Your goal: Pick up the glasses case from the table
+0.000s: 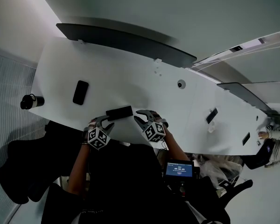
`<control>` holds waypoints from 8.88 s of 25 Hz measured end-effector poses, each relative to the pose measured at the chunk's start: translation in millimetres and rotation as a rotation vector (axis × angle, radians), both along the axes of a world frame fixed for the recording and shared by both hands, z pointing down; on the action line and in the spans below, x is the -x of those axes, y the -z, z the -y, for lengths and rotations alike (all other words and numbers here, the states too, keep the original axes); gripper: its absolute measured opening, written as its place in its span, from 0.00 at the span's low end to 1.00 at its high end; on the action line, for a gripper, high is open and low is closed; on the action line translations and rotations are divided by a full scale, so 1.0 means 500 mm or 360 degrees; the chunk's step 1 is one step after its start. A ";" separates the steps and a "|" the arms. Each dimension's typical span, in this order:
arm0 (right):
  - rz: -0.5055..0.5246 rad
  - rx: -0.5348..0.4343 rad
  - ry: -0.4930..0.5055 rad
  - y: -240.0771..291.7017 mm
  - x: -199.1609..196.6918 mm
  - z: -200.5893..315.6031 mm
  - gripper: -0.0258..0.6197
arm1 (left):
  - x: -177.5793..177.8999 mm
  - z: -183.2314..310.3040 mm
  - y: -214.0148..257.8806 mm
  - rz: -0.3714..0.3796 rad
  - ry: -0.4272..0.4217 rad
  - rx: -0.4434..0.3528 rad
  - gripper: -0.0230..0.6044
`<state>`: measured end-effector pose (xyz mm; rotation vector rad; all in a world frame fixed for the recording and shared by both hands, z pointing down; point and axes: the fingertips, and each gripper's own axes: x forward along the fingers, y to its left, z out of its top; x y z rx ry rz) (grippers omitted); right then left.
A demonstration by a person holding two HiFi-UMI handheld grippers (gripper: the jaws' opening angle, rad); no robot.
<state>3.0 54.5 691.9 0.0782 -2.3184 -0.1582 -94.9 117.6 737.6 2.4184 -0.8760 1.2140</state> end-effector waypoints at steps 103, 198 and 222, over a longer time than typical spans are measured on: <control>-0.0174 -0.0668 -0.0288 0.213 0.008 0.119 0.49 | 0.090 0.202 0.254 0.0717 -0.0335 -0.0472 0.50; 0.1484 0.2008 -0.1877 -0.002 -0.103 0.117 0.26 | 0.015 0.097 0.145 -0.0985 0.0697 0.0405 0.52; 0.1471 0.2085 -0.1810 0.007 -0.072 0.108 0.26 | 0.016 0.087 0.123 -0.0947 0.0714 0.0448 0.52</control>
